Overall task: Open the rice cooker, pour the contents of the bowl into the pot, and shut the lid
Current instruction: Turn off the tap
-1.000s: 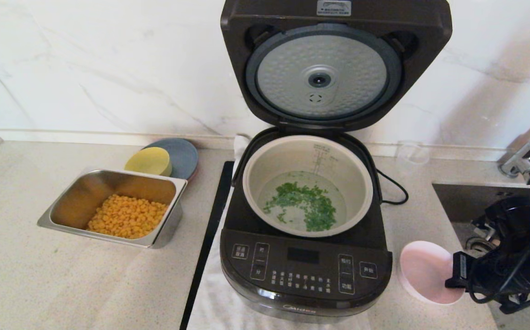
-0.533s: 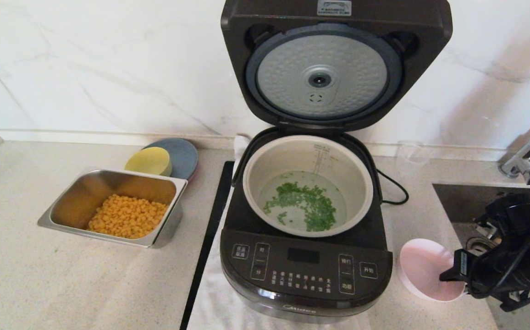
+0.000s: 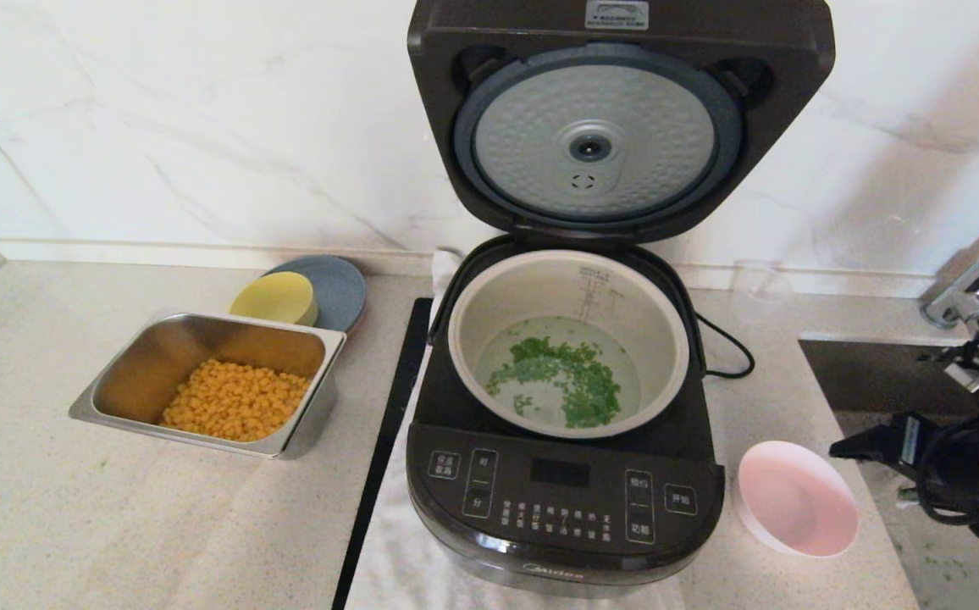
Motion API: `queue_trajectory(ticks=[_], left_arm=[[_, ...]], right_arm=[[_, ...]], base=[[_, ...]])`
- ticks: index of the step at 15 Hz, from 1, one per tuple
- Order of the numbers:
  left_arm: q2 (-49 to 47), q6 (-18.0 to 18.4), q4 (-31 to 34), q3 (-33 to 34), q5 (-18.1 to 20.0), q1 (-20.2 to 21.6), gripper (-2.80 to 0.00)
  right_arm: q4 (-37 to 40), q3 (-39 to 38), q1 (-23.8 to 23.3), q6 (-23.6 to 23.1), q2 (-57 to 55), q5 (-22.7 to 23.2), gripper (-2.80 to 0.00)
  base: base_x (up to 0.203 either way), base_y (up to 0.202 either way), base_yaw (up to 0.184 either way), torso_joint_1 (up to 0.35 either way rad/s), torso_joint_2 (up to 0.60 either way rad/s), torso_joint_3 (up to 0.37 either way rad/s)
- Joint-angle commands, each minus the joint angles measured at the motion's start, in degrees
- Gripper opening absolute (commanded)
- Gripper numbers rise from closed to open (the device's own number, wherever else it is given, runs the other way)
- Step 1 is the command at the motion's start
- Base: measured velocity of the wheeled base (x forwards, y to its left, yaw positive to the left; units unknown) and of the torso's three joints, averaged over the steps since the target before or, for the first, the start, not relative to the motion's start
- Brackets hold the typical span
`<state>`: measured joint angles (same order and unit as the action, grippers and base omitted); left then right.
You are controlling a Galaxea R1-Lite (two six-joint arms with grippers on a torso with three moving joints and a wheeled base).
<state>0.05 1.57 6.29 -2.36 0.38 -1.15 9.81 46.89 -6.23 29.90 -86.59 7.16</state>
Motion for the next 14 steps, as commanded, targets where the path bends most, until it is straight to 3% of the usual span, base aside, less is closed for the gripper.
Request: queue_trajectory(ticks=[1, 4, 5, 9, 12, 14], left_arm=[[0.0, 0.0, 0.0, 0.0, 0.0, 0.0, -2.8], [0.0, 0.0, 0.0, 0.0, 0.0, 0.0, -2.8], [0.0, 0.0, 0.0, 0.0, 0.0, 0.0, -2.8], [0.0, 0.0, 0.0, 0.0, 0.0, 0.0, -2.8], [0.0, 0.0, 0.0, 0.0, 0.1, 0.0, -2.8], [0.0, 0.0, 0.0, 0.0, 0.0, 0.0, -2.8]], right_arm=[[3.3, 3.4, -1.1, 0.2, 6.7, -2.0, 0.0], [4.3, 3.7, -2.2, 0.2, 8.1, -2.6, 0.0], [4.9, 3.5, -2.3, 0.0, 8.5, -3.0, -2.8], [5.4, 3.9, -3.2, -0.1, 8.7, -7.0, -2.8], [4.7, 4.0, -5.8, -0.3, 6.9, -14.5, -2.8], [2.1, 3.4, -6.5, 0.1, 3.8, -23.1, -2.8]], base=[[0.0, 0.0, 0.0, 0.0, 0.0, 0.0], [0.0, 0.0, 0.0, 0.0, 0.0, 0.0], [0.0, 0.0, 0.0, 0.0, 0.0, 0.0], [0.0, 0.0, 0.0, 0.0, 0.0, 0.0], [0.0, 0.0, 0.0, 0.0, 0.0, 0.0], [0.0, 0.0, 0.0, 0.0, 0.0, 0.0]])
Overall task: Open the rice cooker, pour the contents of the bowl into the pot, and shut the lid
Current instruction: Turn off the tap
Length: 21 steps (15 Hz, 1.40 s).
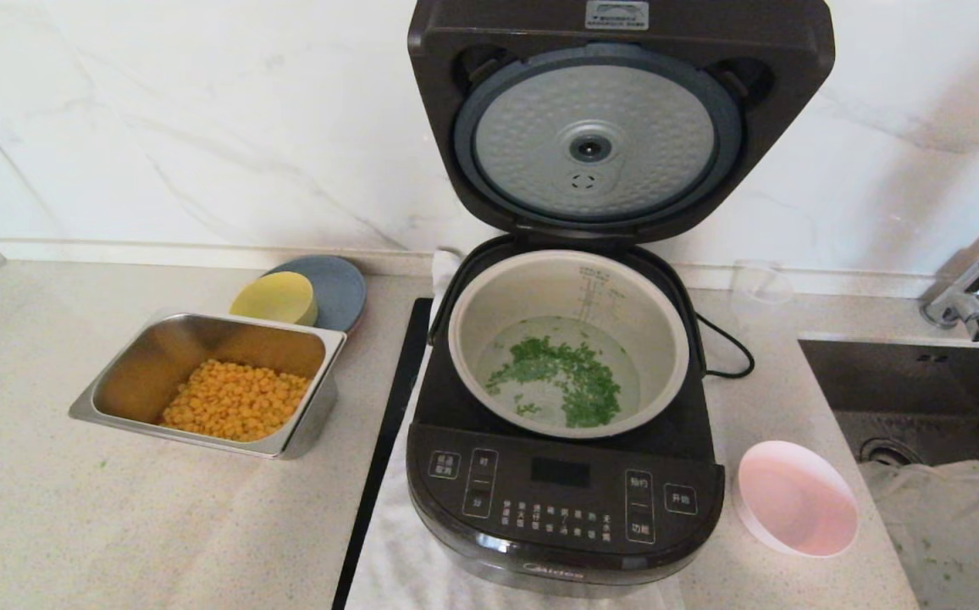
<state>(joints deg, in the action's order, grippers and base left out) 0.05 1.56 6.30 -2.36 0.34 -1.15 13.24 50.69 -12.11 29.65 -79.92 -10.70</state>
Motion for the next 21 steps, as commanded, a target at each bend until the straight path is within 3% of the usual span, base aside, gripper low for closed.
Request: queue_trajectory(ticks=[1, 3, 7, 12, 15, 21], left_arm=[[0.0, 0.0, 0.0, 0.0, 0.1, 0.0, -2.8], [0.0, 0.0, 0.0, 0.0, 0.0, 0.0, -2.8], [0.0, 0.0, 0.0, 0.0, 0.0, 0.0, -2.8], [0.0, 0.0, 0.0, 0.0, 0.0, 0.0, -2.8], [0.0, 0.0, 0.0, 0.0, 0.0, 0.0, -2.8], [0.0, 0.0, 0.0, 0.0, 0.1, 0.0, -2.8]], right_arm=[[-5.0, -1.4, -1.3, 0.7, -4.9, -9.8, -2.8], [-12.8, -3.6, -4.8, 0.9, -9.0, -14.4, -2.8], [-21.0, -3.4, -12.3, 0.4, -15.4, -16.0, -2.8], [-26.4, -1.7, -14.1, -1.4, -19.4, -17.0, -2.8], [-34.4, -1.4, -14.1, -4.3, -23.3, -21.9, -2.8], [-50.6, 0.0, -14.0, -12.0, -29.4, -25.0, -2.8]], base=[[0.0, 0.0, 0.0, 0.0, 0.0, 0.0], [0.0, 0.0, 0.0, 0.0, 0.0, 0.0], [0.0, 0.0, 0.0, 0.0, 0.0, 0.0], [0.0, 0.0, 0.0, 0.0, 0.0, 0.0], [0.0, 0.0, 0.0, 0.0, 0.0, 0.0], [0.0, 0.0, 0.0, 0.0, 0.0, 0.0]])
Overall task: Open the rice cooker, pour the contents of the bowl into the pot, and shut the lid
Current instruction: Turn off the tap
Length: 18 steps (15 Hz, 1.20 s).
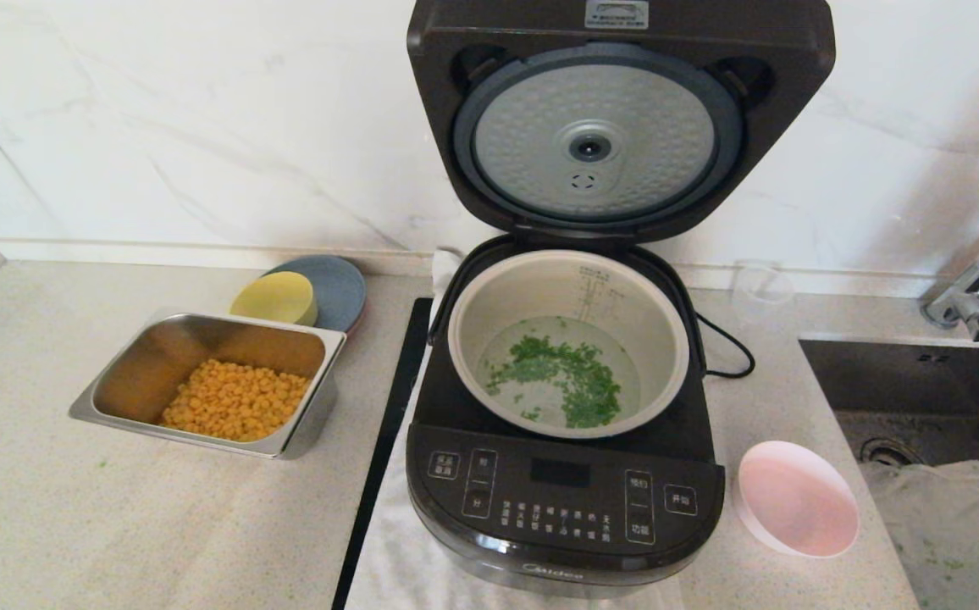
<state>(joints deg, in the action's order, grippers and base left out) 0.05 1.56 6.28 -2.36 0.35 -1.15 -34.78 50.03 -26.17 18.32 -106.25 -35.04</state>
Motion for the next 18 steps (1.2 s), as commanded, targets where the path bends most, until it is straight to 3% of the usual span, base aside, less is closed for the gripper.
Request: queue_trajectory(ticks=[1, 7, 18], left_arm=[[0.0, 0.0, 0.0, 0.0, 0.0, 0.0, -2.8], [0.0, 0.0, 0.0, 0.0, 0.0, 0.0, -2.8], [0.0, 0.0, 0.0, 0.0, 0.0, 0.0, -2.8]], right_arm=[[-5.0, 1.3, 0.2, -1.8, -4.7, -1.2, -2.8], [-11.4, 5.8, 0.2, -4.7, -11.8, -2.7, -2.8], [-12.5, 19.6, 1.0, -9.1, -19.7, -5.9, -2.8]], base=[[0.0, 0.0, 0.0, 0.0, 0.0, 0.0], [0.0, 0.0, 0.0, 0.0, 0.0, 0.0], [0.0, 0.0, 0.0, 0.0, 0.0, 0.0]])
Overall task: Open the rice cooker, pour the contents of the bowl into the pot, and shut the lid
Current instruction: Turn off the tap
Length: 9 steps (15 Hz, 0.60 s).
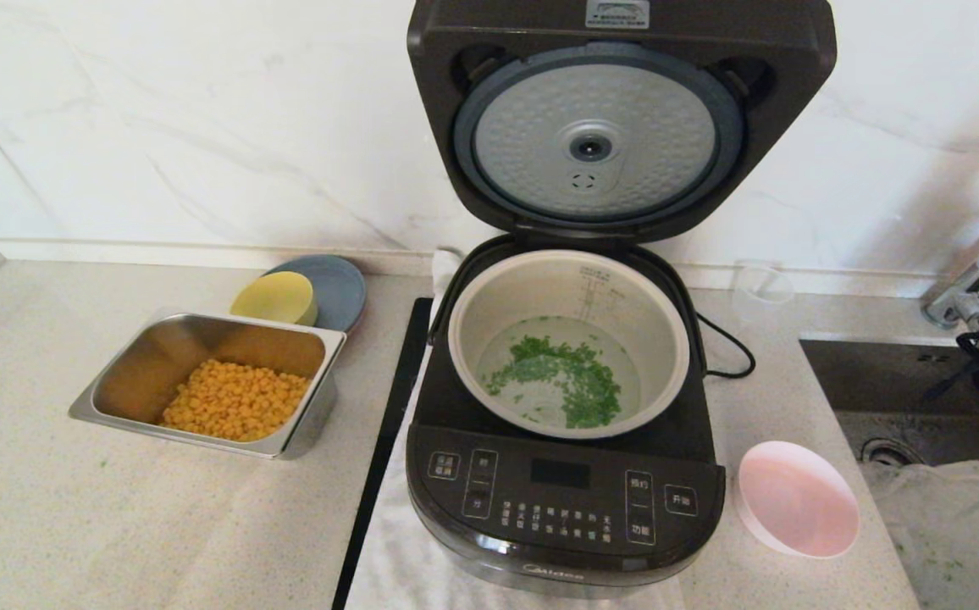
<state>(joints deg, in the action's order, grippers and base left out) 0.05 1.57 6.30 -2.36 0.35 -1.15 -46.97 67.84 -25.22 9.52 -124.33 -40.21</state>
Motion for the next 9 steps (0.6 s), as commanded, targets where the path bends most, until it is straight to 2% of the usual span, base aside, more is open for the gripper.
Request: queue_trajectory(ticks=[1, 5, 9], left_arm=[[0.0, 0.0, 0.0, 0.0, 0.1, 0.0, -2.8], [0.1, 0.0, 0.0, 0.0, 0.0, 0.0, -2.8], [0.0, 0.0, 0.0, 0.0, 0.0, 0.0, -2.8]], right_arm=[[-0.3, 3.0, 0.5, -0.8, -2.3, -1.3, -2.8], [-0.2, 5.9, 2.6, -1.6, -3.4, -1.8, -2.8], [-0.2, 10.2, 2.6, -3.3, -5.7, -3.5, -2.8]], base=[[0.0, 0.0, 0.0, 0.0, 0.0, 0.0], [0.0, 0.0, 0.0, 0.0, 0.0, 0.0], [0.0, 0.0, 0.0, 0.0, 0.0, 0.0]])
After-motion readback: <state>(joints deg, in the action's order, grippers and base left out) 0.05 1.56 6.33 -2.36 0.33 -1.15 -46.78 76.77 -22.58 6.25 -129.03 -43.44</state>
